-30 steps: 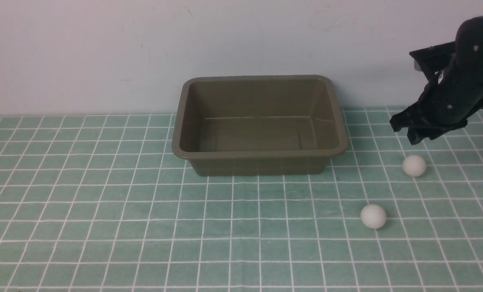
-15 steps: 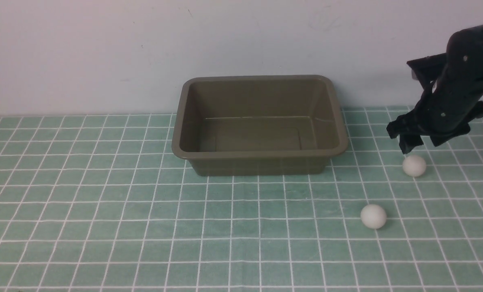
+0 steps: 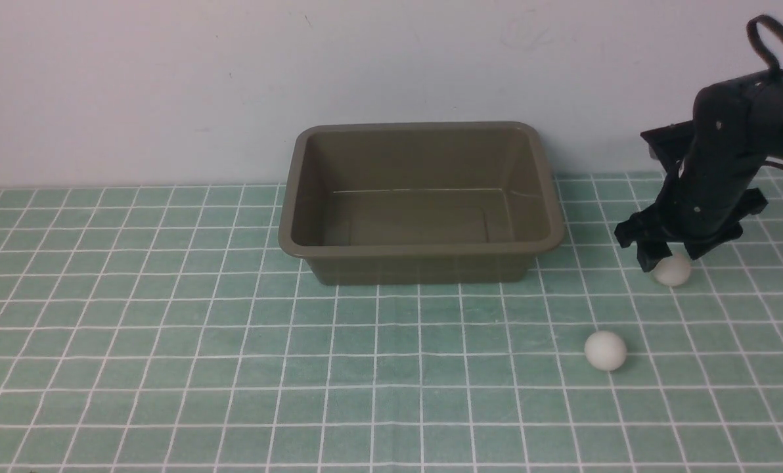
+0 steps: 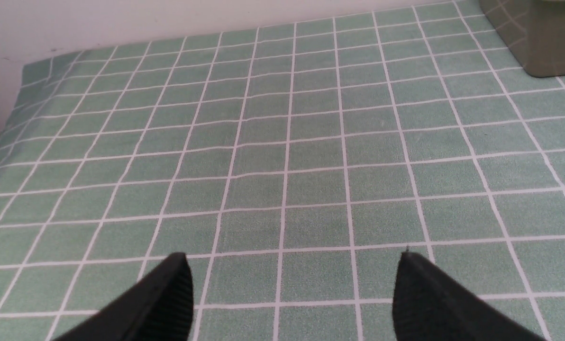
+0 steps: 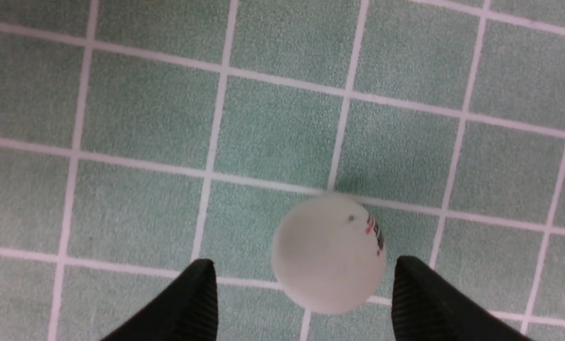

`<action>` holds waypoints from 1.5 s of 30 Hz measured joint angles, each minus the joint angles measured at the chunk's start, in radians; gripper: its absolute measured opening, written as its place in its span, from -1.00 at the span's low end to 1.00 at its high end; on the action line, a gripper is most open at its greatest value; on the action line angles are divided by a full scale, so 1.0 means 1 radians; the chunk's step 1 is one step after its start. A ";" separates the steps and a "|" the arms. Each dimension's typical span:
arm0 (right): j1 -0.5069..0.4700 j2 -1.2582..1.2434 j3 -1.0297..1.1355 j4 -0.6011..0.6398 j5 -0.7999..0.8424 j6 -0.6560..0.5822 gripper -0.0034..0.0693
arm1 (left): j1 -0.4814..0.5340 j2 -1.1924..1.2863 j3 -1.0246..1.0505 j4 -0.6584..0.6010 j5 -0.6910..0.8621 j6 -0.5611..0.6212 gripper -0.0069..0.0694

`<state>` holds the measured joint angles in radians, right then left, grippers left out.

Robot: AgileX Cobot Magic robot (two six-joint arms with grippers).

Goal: Put the table tennis balls in the box on the green coffee tablecloth.
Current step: 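Reach for and grasp a ping pong ball on the table, then release the ping pong ball into the bin and lift the gripper away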

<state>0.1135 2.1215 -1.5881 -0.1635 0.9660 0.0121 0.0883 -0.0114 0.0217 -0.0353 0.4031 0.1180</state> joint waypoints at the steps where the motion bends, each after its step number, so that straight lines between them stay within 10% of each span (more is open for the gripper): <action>1: 0.000 0.003 -0.003 -0.002 0.000 0.003 0.33 | 0.000 0.000 0.000 0.000 0.000 0.000 0.52; 24: 0.005 0.053 -0.328 0.136 0.244 -0.012 0.10 | 0.000 0.000 0.000 0.000 0.000 0.000 0.52; 30: 0.103 0.053 -0.486 0.345 0.265 -0.088 0.10 | 0.000 0.000 0.000 0.000 0.000 0.000 0.52; 45: 0.250 0.113 -0.490 0.342 0.227 -0.117 0.10 | 0.000 0.000 0.000 0.000 0.000 0.000 0.52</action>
<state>0.3633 2.2349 -2.0785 0.1787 1.1926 -0.1053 0.0883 -0.0114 0.0217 -0.0353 0.4031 0.1180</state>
